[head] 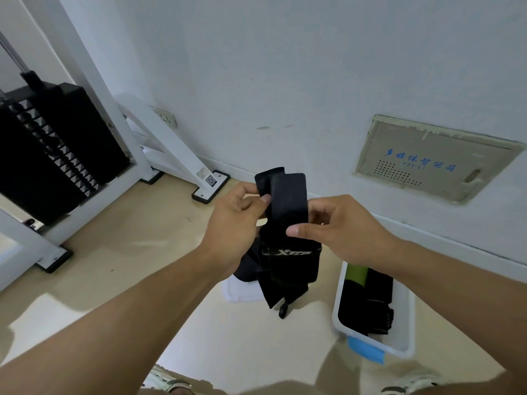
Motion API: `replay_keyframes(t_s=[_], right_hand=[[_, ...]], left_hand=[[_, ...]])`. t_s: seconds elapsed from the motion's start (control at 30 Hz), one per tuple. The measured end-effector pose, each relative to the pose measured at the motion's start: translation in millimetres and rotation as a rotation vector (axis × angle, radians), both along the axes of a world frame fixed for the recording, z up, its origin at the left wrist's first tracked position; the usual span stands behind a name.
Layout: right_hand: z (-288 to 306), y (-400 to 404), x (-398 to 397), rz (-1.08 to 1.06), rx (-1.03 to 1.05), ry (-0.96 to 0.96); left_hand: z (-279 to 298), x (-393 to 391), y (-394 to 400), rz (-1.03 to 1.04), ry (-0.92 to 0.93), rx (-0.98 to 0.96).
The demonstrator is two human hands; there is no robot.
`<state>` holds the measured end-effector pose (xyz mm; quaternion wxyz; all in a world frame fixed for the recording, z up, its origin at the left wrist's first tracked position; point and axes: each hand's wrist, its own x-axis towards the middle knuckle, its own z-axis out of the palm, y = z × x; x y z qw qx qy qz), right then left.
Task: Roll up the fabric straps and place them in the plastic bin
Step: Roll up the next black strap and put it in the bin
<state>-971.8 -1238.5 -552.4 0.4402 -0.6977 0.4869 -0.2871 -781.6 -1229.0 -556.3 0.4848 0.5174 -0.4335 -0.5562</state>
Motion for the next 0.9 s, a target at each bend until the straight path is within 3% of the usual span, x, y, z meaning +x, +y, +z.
replay_keyframes(t_s=[0.13, 0.47, 0.63, 0.9], right_hand=[[-1.9, -3.2, -2.3, -0.097, -0.017, -0.099], [-10.6, -5.7, -0.7, -0.088, -0.091, 0.076], [-13.6, -6.3, -1.8, -0.044, -0.084, 0.152], [-7.8, -3.7, -3.6, -0.069, -0.135, 0.197]], left_hand=[[0.6, -2.3, 2.1, -0.062, -0.002, 0.014], [2.2, -2.1, 0.9, -0.074, 0.07, 0.071], [-5.7, -1.6, 2.9, -0.097, -0.054, 0.003], [-4.6, -0.6, 1.6, -0.116, -0.012, 0.017]])
